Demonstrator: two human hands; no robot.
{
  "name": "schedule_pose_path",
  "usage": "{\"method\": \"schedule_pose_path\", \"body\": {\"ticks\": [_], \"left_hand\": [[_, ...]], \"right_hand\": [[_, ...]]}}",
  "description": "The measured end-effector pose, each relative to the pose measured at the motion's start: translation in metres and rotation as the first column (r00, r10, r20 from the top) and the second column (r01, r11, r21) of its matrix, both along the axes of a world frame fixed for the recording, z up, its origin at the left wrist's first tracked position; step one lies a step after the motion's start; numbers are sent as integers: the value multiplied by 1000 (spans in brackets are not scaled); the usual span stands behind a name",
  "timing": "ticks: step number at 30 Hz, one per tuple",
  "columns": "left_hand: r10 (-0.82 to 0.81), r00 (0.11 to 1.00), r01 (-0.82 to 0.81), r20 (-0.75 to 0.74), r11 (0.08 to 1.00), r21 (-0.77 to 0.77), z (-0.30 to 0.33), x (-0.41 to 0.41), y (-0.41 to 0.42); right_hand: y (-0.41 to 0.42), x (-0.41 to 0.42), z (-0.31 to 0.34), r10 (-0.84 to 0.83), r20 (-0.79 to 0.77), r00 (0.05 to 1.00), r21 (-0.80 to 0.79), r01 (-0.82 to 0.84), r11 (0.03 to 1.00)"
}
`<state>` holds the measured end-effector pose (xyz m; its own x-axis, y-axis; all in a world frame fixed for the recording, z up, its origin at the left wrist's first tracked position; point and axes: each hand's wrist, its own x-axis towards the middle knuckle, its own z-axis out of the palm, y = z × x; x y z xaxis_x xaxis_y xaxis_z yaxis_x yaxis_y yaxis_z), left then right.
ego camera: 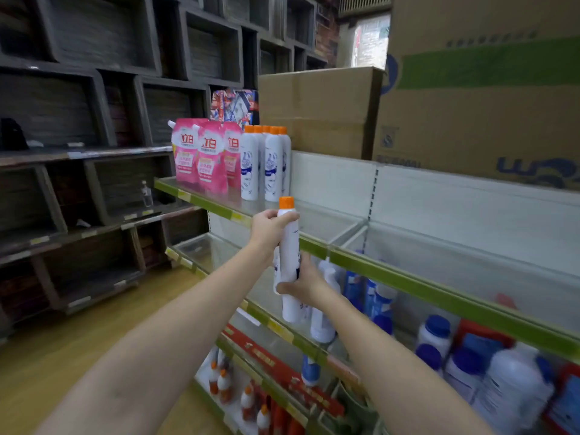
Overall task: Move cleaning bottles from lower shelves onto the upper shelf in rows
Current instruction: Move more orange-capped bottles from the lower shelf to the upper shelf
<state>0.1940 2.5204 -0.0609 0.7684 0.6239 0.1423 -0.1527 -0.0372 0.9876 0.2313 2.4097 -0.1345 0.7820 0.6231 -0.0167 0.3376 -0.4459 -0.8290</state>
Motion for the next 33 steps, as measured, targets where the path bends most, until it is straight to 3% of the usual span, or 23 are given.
{"method": "schedule_pose_path", "body": {"ticks": [4, 10, 17, 21, 28, 33], "left_hand": [[-32, 995, 31, 93, 999, 11, 34, 10, 50], [-36, 982, 60, 187, 990, -125, 82, 38, 107], [-228, 934, 263, 275, 960, -98, 115, 65, 145], [-271, 923, 287, 272, 958, -18, 123, 87, 161], [-253, 962, 201, 105, 912, 357, 146, 140, 188], [-128, 992, 106, 7, 848, 519, 138, 186, 225]], "right_hand": [[57, 13, 27, -35, 47, 998, 104, 30, 994], [114, 33, 64, -53, 65, 996, 242, 35, 970], [138, 67, 85, -40, 120, 992, 335, -2, 942], [158, 87, 96, -170, 212, 962, 303, 100, 948], [202, 137, 99, -301, 203, 932, 357, 216, 909], [228, 178, 89, -301, 230, 926, 222, 251, 942]]}}
